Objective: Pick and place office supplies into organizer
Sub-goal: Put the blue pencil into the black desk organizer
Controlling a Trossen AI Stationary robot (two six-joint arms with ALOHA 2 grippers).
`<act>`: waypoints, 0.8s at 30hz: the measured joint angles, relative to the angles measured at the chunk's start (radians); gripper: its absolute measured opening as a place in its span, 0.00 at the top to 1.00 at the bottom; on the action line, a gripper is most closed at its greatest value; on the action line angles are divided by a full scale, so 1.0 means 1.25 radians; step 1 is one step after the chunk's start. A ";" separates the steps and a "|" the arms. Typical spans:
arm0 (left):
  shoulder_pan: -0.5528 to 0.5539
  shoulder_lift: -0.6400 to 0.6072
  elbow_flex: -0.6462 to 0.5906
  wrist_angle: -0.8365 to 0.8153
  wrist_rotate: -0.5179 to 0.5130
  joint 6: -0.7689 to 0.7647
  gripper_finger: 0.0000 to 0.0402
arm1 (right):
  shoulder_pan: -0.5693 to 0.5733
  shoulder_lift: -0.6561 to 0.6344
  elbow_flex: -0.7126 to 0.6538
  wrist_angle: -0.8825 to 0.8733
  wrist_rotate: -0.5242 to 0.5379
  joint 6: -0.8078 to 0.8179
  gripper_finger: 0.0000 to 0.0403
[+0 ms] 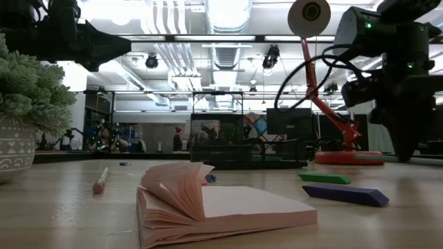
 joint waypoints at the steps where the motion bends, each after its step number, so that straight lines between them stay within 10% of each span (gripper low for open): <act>1: 0.000 0.000 0.000 0.000 0.000 0.000 0.66 | 0.000 0.000 0.005 0.000 0.000 0.000 0.97; 24: 0.000 0.000 0.000 0.000 0.000 0.000 0.66 | 0.000 -0.001 0.206 0.001 0.126 -0.086 0.97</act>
